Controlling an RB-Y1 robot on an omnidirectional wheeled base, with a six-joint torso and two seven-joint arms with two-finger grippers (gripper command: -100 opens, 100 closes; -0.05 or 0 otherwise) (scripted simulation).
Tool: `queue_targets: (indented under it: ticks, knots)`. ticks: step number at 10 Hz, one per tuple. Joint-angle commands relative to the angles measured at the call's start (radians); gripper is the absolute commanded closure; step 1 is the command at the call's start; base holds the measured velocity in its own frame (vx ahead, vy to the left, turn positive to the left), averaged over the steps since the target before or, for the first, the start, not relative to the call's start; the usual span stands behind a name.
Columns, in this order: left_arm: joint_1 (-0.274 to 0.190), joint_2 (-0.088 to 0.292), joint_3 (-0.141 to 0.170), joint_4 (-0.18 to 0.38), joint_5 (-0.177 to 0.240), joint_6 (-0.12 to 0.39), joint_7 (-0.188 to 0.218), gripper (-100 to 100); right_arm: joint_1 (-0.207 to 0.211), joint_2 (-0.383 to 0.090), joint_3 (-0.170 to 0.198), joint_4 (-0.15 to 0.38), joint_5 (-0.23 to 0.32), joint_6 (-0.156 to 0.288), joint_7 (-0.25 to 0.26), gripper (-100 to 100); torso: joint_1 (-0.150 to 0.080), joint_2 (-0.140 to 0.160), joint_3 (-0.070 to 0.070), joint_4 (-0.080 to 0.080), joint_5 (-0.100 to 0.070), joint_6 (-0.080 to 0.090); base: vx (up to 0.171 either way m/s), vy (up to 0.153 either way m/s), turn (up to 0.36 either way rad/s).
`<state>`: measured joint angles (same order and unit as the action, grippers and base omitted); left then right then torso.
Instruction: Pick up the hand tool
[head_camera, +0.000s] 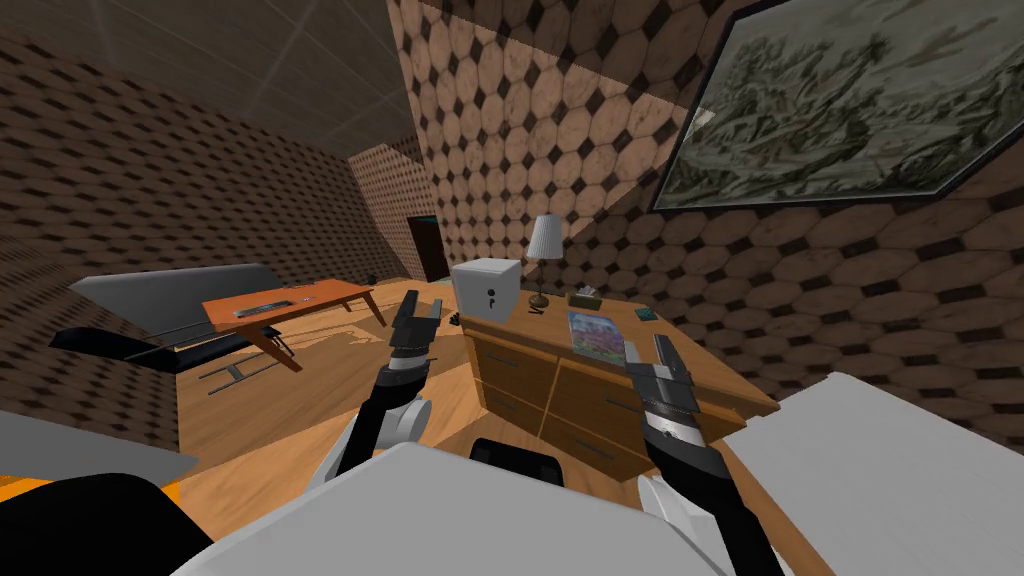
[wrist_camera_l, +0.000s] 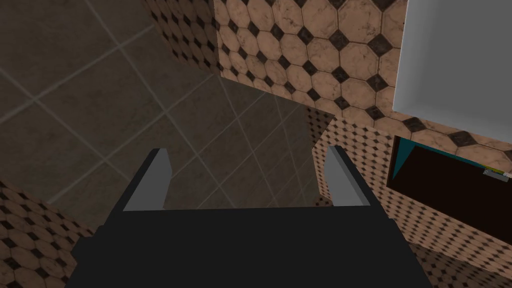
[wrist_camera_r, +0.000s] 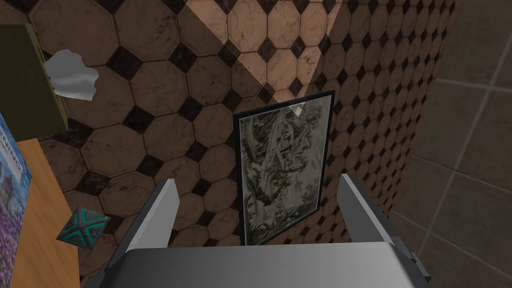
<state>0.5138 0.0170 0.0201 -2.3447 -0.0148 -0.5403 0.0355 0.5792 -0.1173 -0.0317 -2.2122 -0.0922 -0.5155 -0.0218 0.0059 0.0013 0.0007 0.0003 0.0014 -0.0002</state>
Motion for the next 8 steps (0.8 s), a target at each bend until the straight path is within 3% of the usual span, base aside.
queue_targets:
  ticks: [1, 4, 5, 8]
  knots:
    - [0.0, 0.0, 0.0, 0.0, 0.0, 0.0, 0.0, 0, 0.016, -0.049, -0.032, 0.019, 0.012, -0.021, -0.014, -100, 0.0, 0.0, 0.0, 0.0, 0.0, 0.0, -0.016, 0.113, 0.207]
    - [0.0, 0.0, 0.0, 0.0, 0.0, 0.0, 0.0, 0, 0.055, -0.139, -0.111, 0.069, 0.047, -0.068, -0.047, -100, 0.003, 0.0, 0.0, 0.0, 0.001, 0.0, -0.002, 0.141, 0.224]
    - [0.0, 0.0, 0.0, 0.0, 0.0, 0.0, 0.0, 0, 0.055, -0.148, -0.111, 0.069, 0.047, -0.068, -0.047, -100, 0.003, -0.001, 0.0, 0.0, 0.001, 0.0, 0.006, 0.089, 0.085]
    - [0.0, 0.0, 0.0, 0.0, 0.0, 0.0, 0.0, 0, 0.096, -0.247, -0.202, 0.133, 0.104, -0.118, -0.081, -100, 0.001, 0.0, 0.0, 0.0, 0.0, 0.0, 0.002, 0.116, 0.233]
